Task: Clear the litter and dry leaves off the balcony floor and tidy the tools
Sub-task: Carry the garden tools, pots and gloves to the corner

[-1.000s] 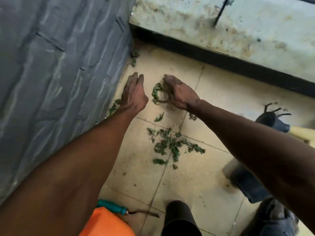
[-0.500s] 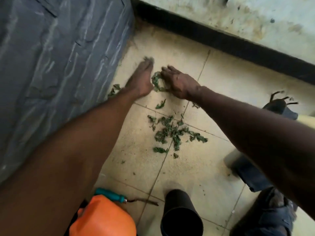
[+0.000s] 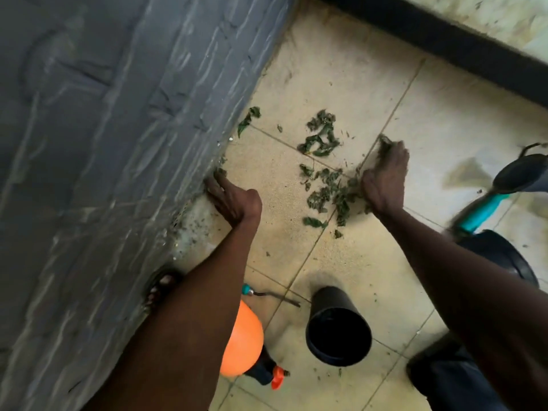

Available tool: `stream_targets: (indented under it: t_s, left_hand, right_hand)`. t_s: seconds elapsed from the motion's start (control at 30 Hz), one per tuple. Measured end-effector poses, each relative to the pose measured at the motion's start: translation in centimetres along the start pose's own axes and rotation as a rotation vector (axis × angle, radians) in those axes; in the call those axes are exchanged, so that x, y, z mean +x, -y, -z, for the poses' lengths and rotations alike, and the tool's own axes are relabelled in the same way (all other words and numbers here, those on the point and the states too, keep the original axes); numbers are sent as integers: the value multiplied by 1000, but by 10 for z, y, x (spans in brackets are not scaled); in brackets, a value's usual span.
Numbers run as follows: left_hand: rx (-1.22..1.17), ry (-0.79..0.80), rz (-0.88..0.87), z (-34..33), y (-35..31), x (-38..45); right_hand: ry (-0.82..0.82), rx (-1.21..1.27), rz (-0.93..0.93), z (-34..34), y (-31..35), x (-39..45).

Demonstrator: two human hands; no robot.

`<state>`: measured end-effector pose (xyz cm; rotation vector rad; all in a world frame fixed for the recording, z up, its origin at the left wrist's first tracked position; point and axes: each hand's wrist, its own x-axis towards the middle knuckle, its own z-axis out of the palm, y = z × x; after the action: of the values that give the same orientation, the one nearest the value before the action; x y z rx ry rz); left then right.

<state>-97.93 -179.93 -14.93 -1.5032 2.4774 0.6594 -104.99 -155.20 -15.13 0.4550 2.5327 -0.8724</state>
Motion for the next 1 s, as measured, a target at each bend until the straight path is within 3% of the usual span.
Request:
stream_targets:
  t_s: [0.1,0.2,0.27,0.33,0.47,0.57,0.7,0.8,0.9,1.0]
  left_hand:
    - [-44,126,23,-10,-15,-5]
    - [-100,279,-244,-22,-29,-29]
    - [-96,279,-509,-21,-34,-33]
    - [-34,210,-641,-19,-42,-15]
    - [235,160,-638,-9,-68,46]
    - [321,249,-600,-16,-72,57]
    - [224,405,-705,-34,-60,4]
    - [96,535,-828,-35,-45,-36]
    - [-2,322,-835,-28,-52,-31]
    - [100,121,-762,-21,-92,15]
  right_hand:
    - [187,20,181,-17,17,-9]
    - [337,-161,380,-25,28,-25]
    - [271,-215,459,-25,39,-26]
    - [162,-213,477,-24,50,-14]
    - [62,-305,417,-26,76,34]
    - [138,-244,243,-29,85,60]
    - [322,-301,454,-33,64,34]
    - [415,-234,500,-24,46,-1]
    - [281,-215,504,-13,40,-1]
    - [208,-212,469,-8,65,38]
